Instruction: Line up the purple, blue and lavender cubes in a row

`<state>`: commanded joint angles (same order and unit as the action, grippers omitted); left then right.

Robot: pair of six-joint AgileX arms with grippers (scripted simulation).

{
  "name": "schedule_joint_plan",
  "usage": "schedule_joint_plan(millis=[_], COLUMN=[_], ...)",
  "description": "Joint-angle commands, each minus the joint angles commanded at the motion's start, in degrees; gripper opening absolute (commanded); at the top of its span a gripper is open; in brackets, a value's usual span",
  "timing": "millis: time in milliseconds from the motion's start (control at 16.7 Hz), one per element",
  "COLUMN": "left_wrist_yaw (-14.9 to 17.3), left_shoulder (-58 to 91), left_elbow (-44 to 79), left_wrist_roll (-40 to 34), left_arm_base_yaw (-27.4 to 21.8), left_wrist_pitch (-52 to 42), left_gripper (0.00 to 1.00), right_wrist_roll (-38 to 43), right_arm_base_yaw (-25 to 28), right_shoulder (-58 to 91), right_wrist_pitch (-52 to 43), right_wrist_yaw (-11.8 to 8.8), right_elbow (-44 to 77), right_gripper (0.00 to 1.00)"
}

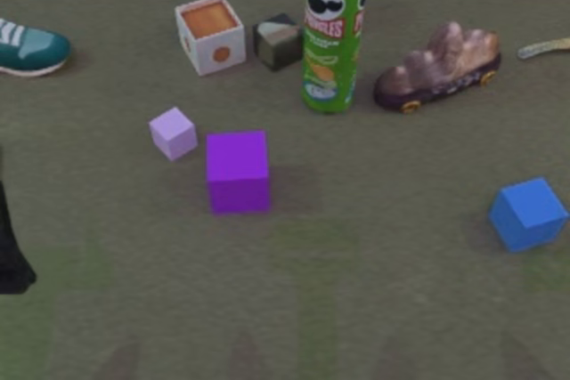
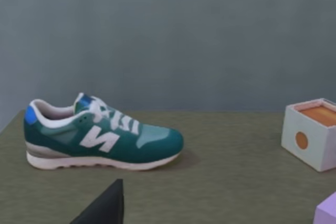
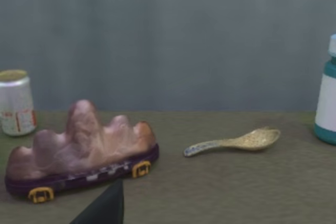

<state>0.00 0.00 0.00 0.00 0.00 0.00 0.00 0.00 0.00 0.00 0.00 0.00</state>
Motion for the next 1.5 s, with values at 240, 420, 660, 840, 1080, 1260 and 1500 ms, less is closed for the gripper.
schedule_joint_plan(millis=[240, 420, 660, 840, 1080, 1260, 1500], left_wrist_yaw=[0.4, 1.6, 3.3, 4.3, 4.9, 4.7, 3.7], left_shoulder=[1.3, 6.8, 22.2, 39.2, 66.8, 88.1, 112.7], left_elbow=[1.6, 8.2, 23.1, 36.3, 55.3, 70.5, 91.7], left_wrist_roll=[0.5, 2.5, 7.1, 11.3, 17.3, 21.6, 26.5], left_arm_base_yaw=[-0.6, -2.7, -6.6, -9.7, -13.2, -15.1, -16.6], left_wrist_pitch=[-1.1, -6.1, -18.4, -30.7, -48.7, -61.5, -74.0], left_gripper=[1.0, 1.0, 1.0, 1.0, 1.0, 1.0, 1.0], right_wrist_roll=[0.0, 0.0, 0.0, 0.0, 0.0, 0.0, 0.0], right_arm_base_yaw=[0.0, 0.0, 0.0, 0.0, 0.0, 0.0, 0.0], right_shoulder=[0.0, 0.0, 0.0, 0.0, 0.0, 0.0, 0.0], right_wrist_pitch=[0.0, 0.0, 0.0, 0.0, 0.0, 0.0, 0.0], right_wrist_yaw=[0.0, 0.0, 0.0, 0.0, 0.0, 0.0, 0.0], right_elbow=[0.0, 0.0, 0.0, 0.0, 0.0, 0.0, 0.0], right_gripper=[1.0, 1.0, 1.0, 1.0, 1.0, 1.0, 1.0])
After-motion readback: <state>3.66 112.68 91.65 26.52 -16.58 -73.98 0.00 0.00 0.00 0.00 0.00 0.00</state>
